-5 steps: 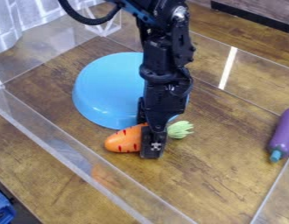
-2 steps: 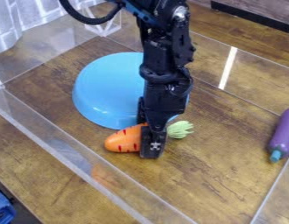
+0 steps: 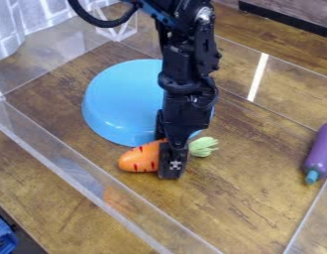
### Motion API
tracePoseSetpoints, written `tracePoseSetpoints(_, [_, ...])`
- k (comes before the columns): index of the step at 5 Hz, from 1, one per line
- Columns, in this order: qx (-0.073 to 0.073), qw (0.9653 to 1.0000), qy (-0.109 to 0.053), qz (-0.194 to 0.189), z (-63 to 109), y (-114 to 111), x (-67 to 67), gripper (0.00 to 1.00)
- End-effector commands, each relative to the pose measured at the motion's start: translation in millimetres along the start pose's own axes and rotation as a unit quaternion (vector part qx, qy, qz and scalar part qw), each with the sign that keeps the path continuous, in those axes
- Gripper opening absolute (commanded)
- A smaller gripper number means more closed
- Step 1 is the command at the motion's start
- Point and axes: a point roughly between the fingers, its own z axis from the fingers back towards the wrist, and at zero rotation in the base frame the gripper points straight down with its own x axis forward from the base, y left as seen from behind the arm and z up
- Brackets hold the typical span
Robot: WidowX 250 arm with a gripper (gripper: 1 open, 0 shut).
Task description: Put the carrot on the blue tray
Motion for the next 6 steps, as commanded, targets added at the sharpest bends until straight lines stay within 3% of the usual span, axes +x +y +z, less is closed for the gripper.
tracePoseSetpoints(1, [0.005,0.9999,-0.003,0.013,1.5,9,-7.4,0.00])
tracePoseSetpoints(2, [0.001,0.9999,-0.002,0.017,1.7,11,-7.3,1.00])
tracePoseSetpoints(3, [-0.002,0.9998,-0.002,0.021,1.6,13,-7.2,1.00])
tracePoseSetpoints(4, [-0.005,0.9997,-0.001,0.024,1.5,15,-7.2,0.00])
tracePoseSetpoints(5, [-0.008,0.9996,0.000,0.028,1.3,18,-6.8,1.00])
tracePoseSetpoints(6, [-0.012,0.9995,0.001,0.031,1.2,19,-6.9,0.00])
